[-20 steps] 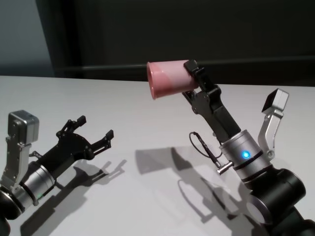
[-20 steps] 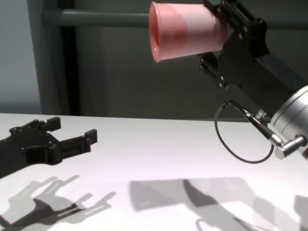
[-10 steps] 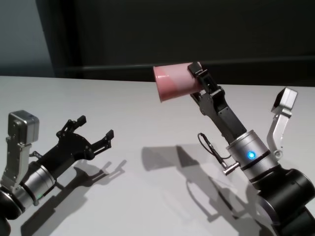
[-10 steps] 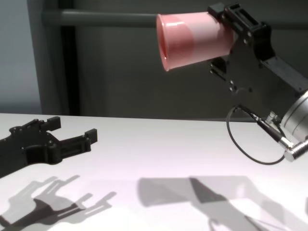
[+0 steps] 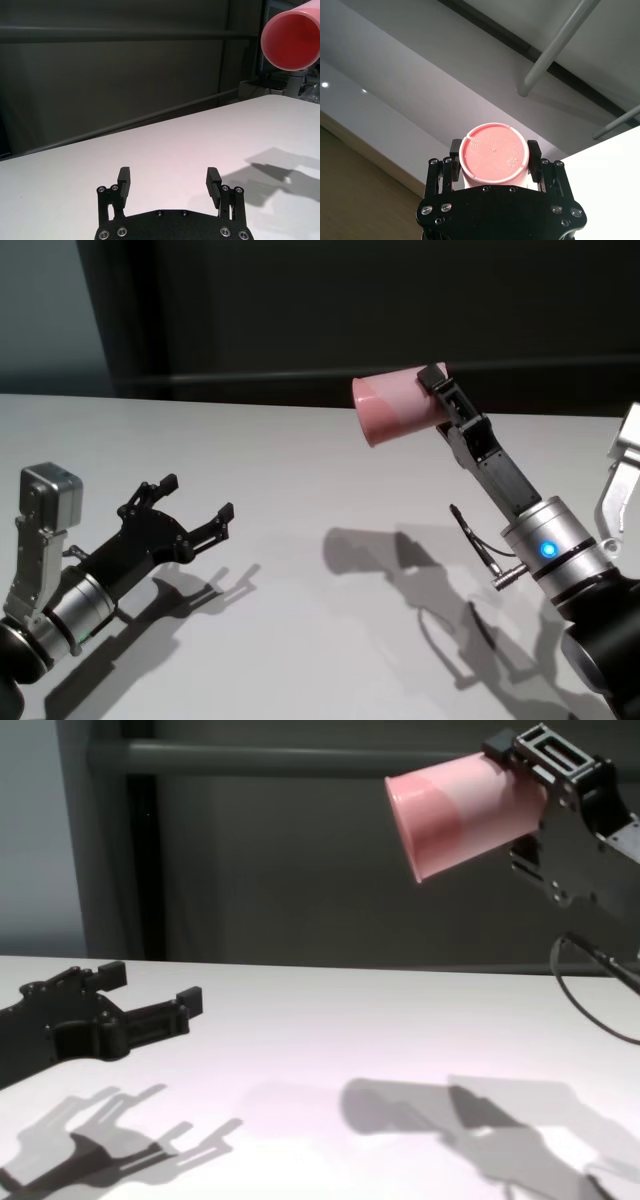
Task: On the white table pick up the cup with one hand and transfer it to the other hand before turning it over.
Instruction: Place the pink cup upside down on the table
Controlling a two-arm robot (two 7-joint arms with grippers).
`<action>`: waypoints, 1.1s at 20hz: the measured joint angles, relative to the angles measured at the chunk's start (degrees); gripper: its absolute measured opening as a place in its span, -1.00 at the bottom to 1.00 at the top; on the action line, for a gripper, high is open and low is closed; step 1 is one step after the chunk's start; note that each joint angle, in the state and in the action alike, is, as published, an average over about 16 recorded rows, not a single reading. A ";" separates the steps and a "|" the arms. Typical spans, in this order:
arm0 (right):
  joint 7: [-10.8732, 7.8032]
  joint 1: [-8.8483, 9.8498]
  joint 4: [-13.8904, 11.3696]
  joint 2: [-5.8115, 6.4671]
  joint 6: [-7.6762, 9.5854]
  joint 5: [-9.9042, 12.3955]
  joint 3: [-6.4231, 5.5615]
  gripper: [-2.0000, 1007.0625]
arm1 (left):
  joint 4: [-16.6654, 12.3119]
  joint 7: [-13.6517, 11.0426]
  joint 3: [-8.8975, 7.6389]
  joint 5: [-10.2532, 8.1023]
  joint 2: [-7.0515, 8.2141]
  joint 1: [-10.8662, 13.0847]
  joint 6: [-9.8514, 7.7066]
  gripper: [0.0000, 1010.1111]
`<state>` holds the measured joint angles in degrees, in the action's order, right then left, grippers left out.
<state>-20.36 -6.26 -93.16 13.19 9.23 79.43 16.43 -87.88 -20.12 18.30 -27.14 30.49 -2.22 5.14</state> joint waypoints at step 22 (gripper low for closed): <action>22.36 -6.74 -9.38 11.11 4.29 -17.18 9.02 0.51 | -0.02 0.04 0.04 -0.04 0.02 0.00 0.05 0.98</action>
<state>2.00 -13.00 -102.55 24.30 13.52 62.25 25.46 -87.90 -20.08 18.34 -27.18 30.51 -2.23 5.20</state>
